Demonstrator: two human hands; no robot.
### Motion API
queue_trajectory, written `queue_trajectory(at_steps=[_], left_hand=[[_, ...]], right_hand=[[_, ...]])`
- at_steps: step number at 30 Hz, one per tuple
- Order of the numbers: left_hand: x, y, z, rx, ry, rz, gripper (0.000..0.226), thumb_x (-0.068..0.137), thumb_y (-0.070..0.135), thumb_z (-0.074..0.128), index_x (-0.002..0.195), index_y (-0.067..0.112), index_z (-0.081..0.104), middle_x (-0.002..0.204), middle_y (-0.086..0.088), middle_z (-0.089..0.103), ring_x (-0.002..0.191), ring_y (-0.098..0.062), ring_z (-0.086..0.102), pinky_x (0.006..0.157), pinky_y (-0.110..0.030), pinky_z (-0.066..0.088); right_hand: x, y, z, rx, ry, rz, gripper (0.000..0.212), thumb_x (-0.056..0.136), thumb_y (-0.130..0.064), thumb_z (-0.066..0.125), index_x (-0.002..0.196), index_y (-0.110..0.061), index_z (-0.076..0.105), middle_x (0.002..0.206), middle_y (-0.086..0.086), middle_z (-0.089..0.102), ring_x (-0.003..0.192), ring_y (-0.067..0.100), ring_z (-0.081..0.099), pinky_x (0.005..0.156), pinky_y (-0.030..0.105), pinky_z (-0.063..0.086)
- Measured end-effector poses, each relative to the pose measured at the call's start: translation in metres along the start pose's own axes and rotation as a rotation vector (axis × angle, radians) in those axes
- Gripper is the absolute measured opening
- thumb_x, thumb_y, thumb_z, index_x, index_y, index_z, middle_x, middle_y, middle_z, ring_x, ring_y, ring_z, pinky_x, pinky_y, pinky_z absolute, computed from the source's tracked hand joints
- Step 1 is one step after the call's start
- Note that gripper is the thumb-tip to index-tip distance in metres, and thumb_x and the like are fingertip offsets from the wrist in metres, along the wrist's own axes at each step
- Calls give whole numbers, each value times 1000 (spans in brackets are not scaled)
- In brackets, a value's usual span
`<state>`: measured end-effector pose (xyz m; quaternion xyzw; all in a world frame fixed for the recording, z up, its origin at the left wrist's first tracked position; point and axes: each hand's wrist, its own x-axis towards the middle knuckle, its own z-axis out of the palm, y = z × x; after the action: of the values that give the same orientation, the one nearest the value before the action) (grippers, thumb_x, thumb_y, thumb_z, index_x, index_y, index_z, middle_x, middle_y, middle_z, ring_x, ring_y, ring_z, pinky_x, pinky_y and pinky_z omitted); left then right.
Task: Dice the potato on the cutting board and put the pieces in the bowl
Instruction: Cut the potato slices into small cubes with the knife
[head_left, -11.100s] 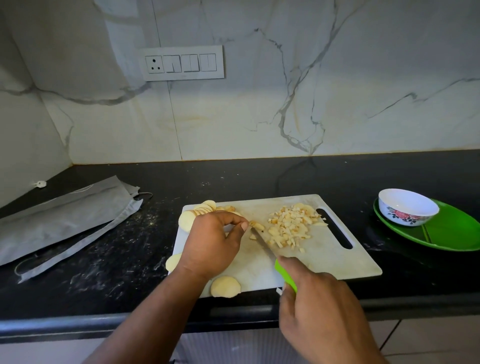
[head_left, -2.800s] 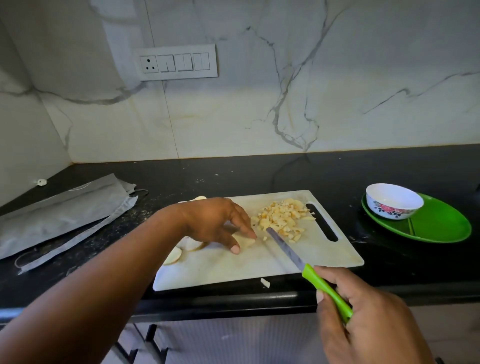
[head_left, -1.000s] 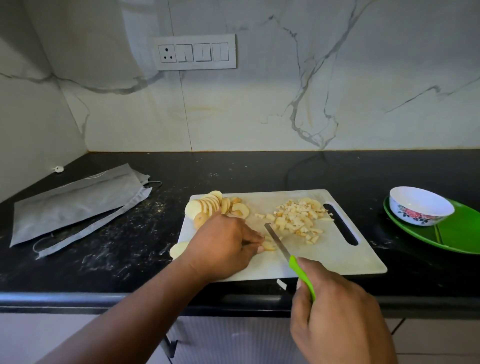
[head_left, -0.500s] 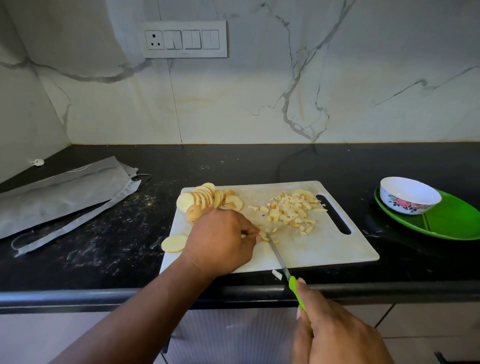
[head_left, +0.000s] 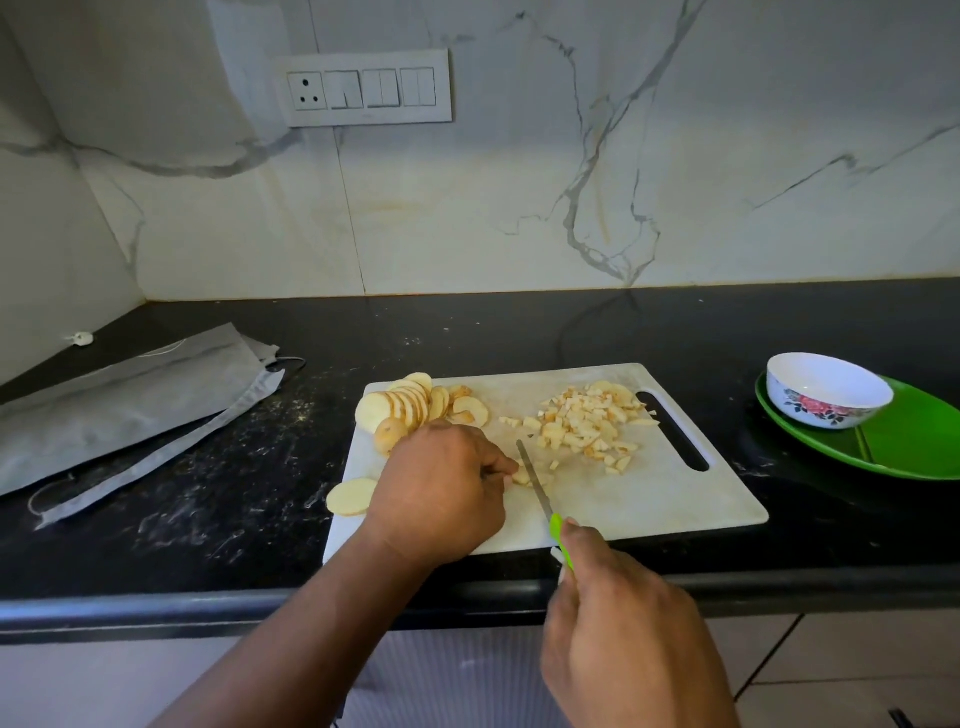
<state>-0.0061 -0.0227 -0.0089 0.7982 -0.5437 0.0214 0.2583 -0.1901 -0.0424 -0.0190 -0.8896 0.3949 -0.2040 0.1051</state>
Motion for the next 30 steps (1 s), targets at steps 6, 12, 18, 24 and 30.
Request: queue_trajectory(at_steps=[6,12,18,24,30], left_hand=[[1,1,5,-7,22,2,26,95,18,66,112,30,81,111,18,75,104,-1,61,89,-9,43],[-1,-2,5,-220,33,-153,13,92,26,78,103,32,82,98,22,76,89,4,67,76,-3,49],[-5,0,2,-192,48,-196,9,89,36,80,97,38,82,92,26,74,85,0,68,78,-20,58],[-2,1,3,-109,42,-160,18,93,23,74,106,33,82,104,20,76,92,-1,68,75,-6,48],[-1,1,7,-151,36,-169,19,93,18,74,105,29,82,102,20,76,90,0,67,76,-5,48]], right_hand=[[-19,13,-4,-1,-57,-38,45,60,-30,66,104,-28,74,59,-7,63,44,6,58,41,18,44],[-16,12,-19,-12,2,15,37,58,-27,75,94,-30,68,47,-11,42,40,7,54,41,16,23],[-2,-5,-22,70,141,-124,31,99,-34,40,129,-35,39,85,-10,55,74,10,48,59,19,31],[5,-3,-10,69,47,-110,33,98,-32,42,130,-34,39,86,-9,54,71,12,45,58,19,30],[-11,6,-23,26,20,-89,43,98,-38,40,140,-40,33,87,-10,55,94,7,63,64,17,32]])
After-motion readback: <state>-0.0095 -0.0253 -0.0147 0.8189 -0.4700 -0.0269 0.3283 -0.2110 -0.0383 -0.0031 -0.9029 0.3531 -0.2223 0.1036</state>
